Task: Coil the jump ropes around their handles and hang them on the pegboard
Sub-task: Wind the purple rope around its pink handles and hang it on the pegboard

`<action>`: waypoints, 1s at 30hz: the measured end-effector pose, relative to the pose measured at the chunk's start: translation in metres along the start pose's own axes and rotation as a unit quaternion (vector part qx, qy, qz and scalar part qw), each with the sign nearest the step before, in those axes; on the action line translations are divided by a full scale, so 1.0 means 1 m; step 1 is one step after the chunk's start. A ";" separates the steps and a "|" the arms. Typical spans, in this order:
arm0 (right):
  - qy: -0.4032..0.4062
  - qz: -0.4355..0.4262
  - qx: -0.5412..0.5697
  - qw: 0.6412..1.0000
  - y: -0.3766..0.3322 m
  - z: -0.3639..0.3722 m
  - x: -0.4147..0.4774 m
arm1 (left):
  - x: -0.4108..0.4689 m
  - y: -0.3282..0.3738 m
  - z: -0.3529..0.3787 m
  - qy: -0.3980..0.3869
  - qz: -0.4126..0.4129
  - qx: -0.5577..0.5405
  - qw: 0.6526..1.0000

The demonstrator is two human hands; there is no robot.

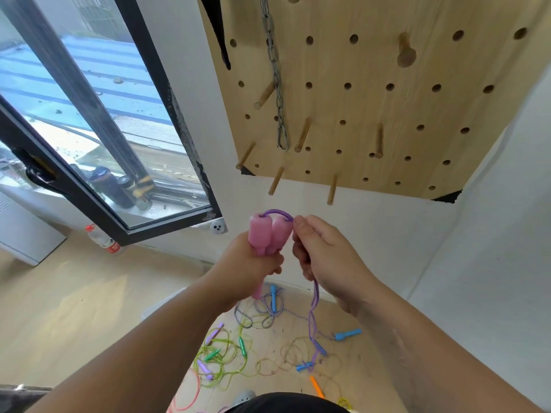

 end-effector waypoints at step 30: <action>0.008 -0.206 -0.291 0.934 -0.006 0.038 -0.011 | 0.014 0.009 0.006 0.142 -0.112 -0.507 0.842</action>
Point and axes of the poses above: each hand's wrist, its own x-axis towards the middle knuckle, its own z-axis out of the palm, y = z × x, the point moved 7 cm from there along x, towards the middle knuckle, and after that the axes turned 6 degrees about x, right-handed, at the moved point
